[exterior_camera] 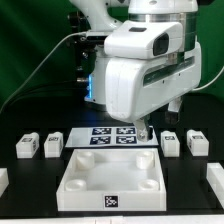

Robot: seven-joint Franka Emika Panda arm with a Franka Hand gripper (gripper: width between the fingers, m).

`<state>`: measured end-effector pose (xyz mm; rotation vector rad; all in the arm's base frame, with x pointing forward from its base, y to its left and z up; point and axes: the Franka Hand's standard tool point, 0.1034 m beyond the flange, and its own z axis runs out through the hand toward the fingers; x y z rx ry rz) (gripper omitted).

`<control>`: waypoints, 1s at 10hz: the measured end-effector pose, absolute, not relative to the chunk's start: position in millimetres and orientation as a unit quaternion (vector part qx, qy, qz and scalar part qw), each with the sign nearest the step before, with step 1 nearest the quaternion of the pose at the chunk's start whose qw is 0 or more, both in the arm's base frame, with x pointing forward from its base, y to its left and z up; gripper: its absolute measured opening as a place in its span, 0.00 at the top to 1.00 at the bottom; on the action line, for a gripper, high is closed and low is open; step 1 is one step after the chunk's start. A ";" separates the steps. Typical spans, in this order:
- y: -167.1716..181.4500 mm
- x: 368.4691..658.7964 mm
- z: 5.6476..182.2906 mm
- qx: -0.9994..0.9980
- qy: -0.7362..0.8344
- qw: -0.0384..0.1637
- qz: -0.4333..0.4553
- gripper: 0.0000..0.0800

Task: Assemble one leg

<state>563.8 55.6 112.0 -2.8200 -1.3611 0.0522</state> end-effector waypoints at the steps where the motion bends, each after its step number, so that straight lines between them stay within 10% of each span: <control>1: 55.6 563.8 112.0 -0.900 -0.435 0.005 0.017 0.19; 10: 51.7 551.1 108.7 -0.872 -0.489 0.006 0.017 0.19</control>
Offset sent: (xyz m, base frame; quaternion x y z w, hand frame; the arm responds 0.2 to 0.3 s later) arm 0.0000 0.0000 0.0000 0.0000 0.0000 0.0000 1.0000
